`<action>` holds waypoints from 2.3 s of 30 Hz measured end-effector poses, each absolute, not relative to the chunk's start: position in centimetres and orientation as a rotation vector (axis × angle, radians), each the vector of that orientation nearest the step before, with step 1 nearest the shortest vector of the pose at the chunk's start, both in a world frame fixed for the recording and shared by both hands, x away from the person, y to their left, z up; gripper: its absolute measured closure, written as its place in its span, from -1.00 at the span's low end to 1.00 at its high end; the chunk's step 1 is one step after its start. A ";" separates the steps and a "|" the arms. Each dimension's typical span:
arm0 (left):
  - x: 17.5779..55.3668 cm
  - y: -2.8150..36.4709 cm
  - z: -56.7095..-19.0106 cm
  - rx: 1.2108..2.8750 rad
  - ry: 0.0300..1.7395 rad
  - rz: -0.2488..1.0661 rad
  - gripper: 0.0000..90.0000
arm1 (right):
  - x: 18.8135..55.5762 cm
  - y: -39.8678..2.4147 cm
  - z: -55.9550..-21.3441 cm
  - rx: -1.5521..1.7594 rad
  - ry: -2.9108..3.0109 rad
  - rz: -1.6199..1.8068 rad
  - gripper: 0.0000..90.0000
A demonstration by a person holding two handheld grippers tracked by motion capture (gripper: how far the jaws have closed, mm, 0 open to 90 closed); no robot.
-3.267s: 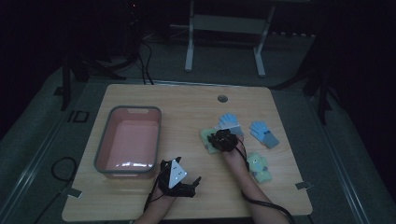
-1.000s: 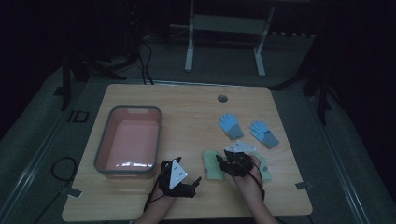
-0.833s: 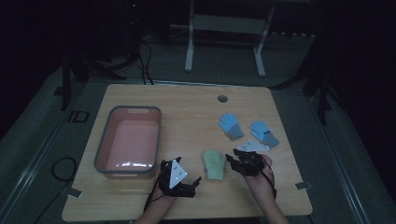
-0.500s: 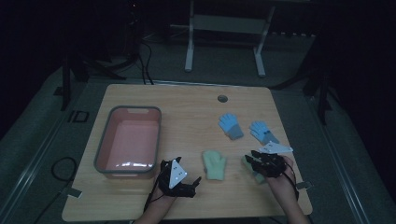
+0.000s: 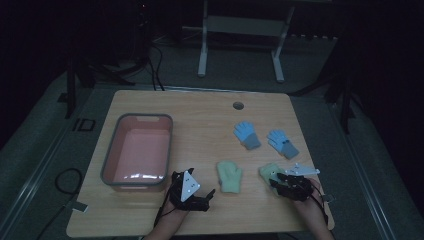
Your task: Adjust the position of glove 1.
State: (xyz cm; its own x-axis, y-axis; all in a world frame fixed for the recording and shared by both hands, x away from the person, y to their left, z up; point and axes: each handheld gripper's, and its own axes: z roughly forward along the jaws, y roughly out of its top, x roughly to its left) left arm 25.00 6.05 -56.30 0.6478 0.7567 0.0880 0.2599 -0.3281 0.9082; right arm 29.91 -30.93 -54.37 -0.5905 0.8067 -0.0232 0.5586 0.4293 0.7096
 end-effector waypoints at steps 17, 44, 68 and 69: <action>25.0 6.1 -56.3 1.880 0.817 0.635 -0.96 | 29.4 -29.0 -52.7 1.349 2.200 0.901 0.90; 24.9 6.0 -56.3 1.889 0.801 0.641 -0.96 | 29.6 -22.5 -52.3 1.544 1.938 0.905 0.90; 24.9 6.0 -56.3 1.897 0.794 0.638 -0.96 | 30.0 -23.2 -52.8 1.427 2.122 0.959 0.31; 25.0 6.0 -56.3 1.896 0.794 0.637 -0.96 | 30.1 -23.5 -52.6 1.423 2.129 0.968 0.31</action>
